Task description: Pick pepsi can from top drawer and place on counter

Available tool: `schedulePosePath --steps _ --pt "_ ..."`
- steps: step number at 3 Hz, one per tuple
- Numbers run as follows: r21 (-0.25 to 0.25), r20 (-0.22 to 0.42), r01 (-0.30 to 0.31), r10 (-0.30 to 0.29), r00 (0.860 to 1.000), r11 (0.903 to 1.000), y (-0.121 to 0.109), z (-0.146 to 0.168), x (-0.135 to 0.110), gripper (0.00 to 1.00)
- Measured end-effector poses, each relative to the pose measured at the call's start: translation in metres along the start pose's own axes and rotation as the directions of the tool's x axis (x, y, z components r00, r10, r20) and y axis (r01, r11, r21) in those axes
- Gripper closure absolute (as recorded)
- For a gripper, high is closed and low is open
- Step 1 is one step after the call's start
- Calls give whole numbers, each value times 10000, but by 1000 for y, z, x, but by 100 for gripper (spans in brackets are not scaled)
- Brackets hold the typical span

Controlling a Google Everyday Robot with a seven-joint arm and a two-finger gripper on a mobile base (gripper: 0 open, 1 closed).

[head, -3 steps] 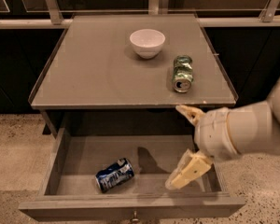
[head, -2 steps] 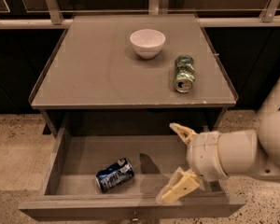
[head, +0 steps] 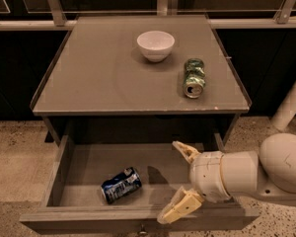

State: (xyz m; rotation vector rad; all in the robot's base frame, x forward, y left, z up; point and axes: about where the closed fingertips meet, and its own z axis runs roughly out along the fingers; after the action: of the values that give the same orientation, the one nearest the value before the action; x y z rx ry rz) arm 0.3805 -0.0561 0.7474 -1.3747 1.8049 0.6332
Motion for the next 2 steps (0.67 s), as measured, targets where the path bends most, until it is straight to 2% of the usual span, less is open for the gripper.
schedulePosePath --steps 1,2 --pt "17 -557 59 -58 9984 10000 -7 10 12 0" --pt "-532 -930 591 -638 9936 9968 -45 56 32 0"
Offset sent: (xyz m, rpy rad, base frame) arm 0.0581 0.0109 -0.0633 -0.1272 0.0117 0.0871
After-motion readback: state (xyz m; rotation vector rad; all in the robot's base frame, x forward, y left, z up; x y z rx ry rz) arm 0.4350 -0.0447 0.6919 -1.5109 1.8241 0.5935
